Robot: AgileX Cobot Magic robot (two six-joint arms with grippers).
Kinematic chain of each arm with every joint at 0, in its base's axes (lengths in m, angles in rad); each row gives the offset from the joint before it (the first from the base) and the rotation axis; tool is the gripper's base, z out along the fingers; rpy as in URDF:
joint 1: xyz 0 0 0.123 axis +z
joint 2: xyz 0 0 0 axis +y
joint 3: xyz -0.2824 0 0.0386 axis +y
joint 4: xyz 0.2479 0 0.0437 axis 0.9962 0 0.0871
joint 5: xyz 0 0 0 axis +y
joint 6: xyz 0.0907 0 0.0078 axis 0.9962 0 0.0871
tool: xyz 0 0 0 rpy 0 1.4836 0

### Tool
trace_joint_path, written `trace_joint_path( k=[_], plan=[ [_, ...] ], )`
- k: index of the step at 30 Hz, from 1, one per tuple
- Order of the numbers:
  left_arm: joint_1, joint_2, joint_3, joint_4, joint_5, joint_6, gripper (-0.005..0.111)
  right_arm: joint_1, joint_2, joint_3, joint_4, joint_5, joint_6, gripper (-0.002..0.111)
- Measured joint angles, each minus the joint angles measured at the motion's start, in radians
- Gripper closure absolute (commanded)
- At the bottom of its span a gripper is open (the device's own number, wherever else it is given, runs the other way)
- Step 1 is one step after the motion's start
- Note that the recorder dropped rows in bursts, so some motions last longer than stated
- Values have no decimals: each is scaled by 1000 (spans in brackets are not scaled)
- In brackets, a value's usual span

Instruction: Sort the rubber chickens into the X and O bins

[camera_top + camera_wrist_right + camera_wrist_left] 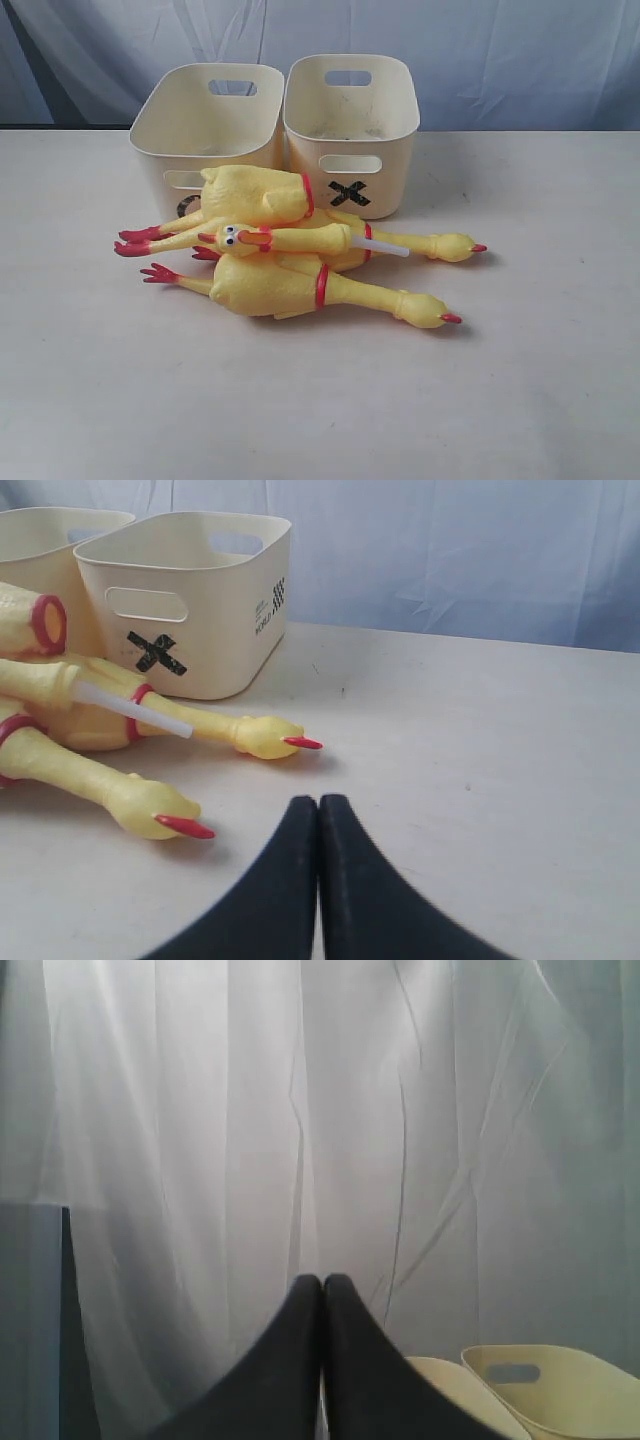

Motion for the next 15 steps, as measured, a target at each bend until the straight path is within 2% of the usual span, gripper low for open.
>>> trace_joint_path(
  k=[7, 11, 15],
  plan=[
    [0, 305, -83, 313, 0, -291, 106, 0, 0, 0, 0, 0, 0, 108],
    [0, 389, -83, 410, 0, -401, 106, 0, 0, 0, 0, 0, 0, 108],
    [0, 425, -83, 435, -14, -459, 106, 0, 0, 0, 0, 0, 0, 108]
  ],
)
